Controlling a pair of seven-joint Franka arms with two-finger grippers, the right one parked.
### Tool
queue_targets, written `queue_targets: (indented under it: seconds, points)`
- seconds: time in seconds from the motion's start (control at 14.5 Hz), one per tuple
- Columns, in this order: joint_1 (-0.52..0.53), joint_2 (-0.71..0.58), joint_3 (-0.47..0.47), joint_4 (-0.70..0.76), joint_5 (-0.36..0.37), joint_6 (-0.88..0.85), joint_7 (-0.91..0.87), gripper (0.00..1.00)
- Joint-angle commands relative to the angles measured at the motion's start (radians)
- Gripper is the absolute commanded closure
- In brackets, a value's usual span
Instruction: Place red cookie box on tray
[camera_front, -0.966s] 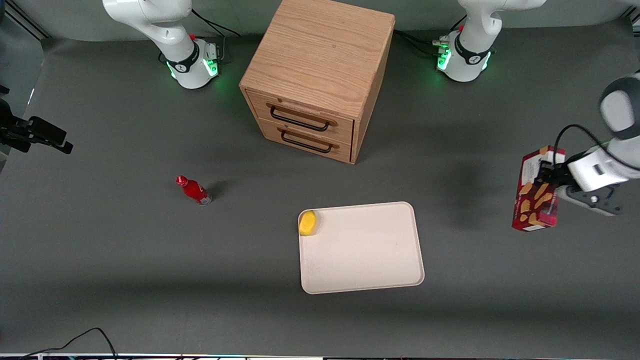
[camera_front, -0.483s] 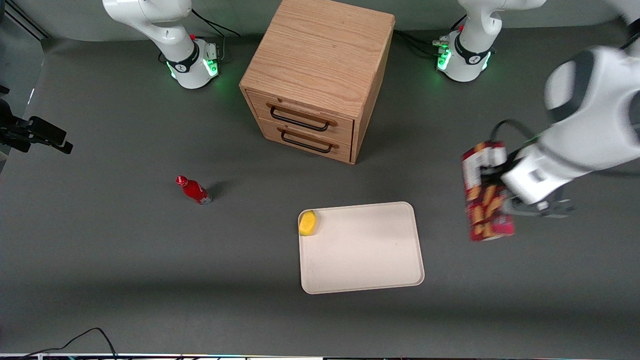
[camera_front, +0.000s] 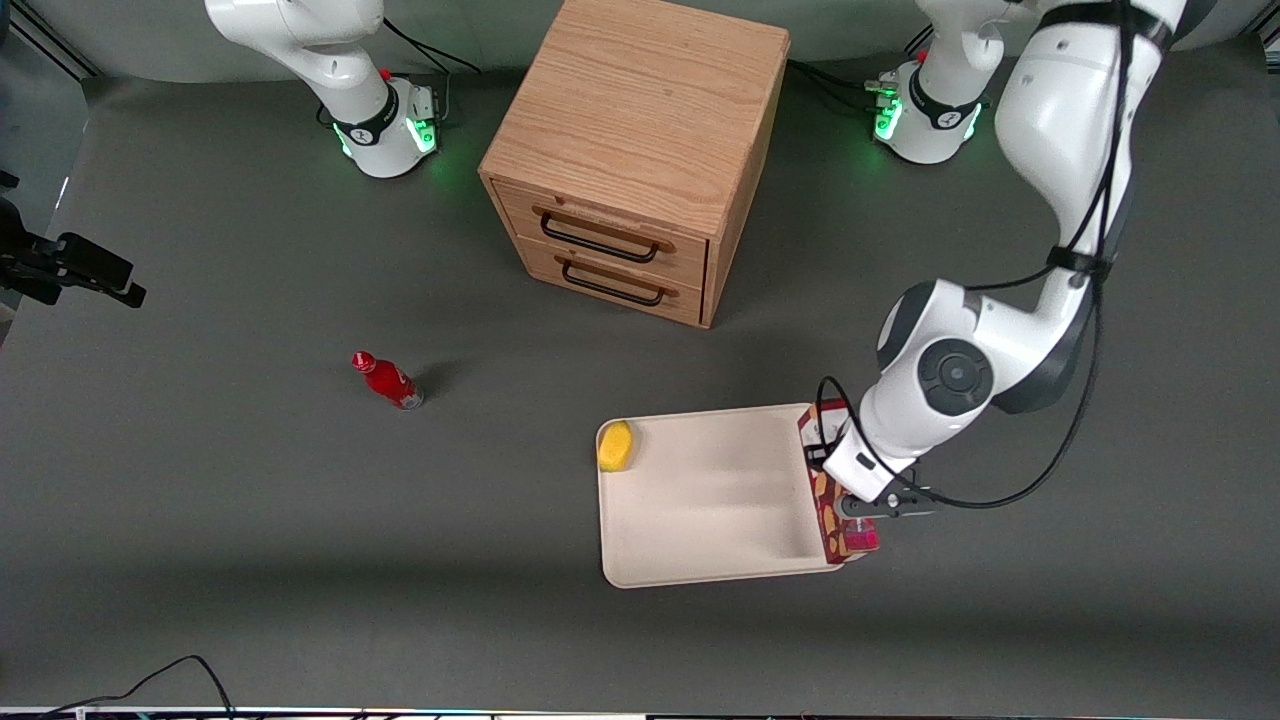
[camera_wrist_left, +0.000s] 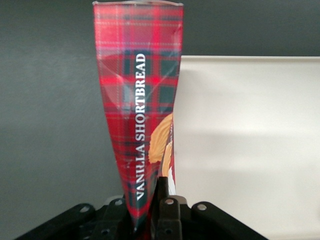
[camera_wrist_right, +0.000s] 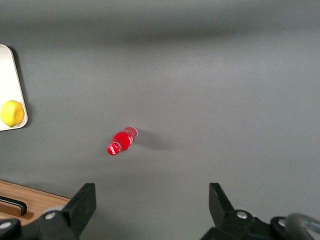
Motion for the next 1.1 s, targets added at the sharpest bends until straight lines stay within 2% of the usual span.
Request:
queue_targets:
  seconds: [0.0, 0.21, 0.41, 0.55, 0.69, 0.76, 1.03]
  points:
    - [0.001, 0.017, -0.007, -0.036, 0.08, 0.094, -0.048, 0.01]
    - [0.007, -0.007, -0.005, -0.039, 0.081, 0.044, -0.043, 0.0]
    - [0.016, -0.123, 0.002, -0.036, 0.066, -0.138, -0.008, 0.0]
    - [0.036, -0.23, 0.017, -0.027, -0.012, -0.293, 0.114, 0.0]
    - [0.033, -0.355, 0.131, -0.021, -0.125, -0.445, 0.318, 0.0]
    - [0.033, -0.411, 0.18, -0.021, -0.159, -0.532, 0.43, 0.0]
    - [0.036, -0.608, 0.356, -0.1, -0.201, -0.729, 0.723, 0.0]
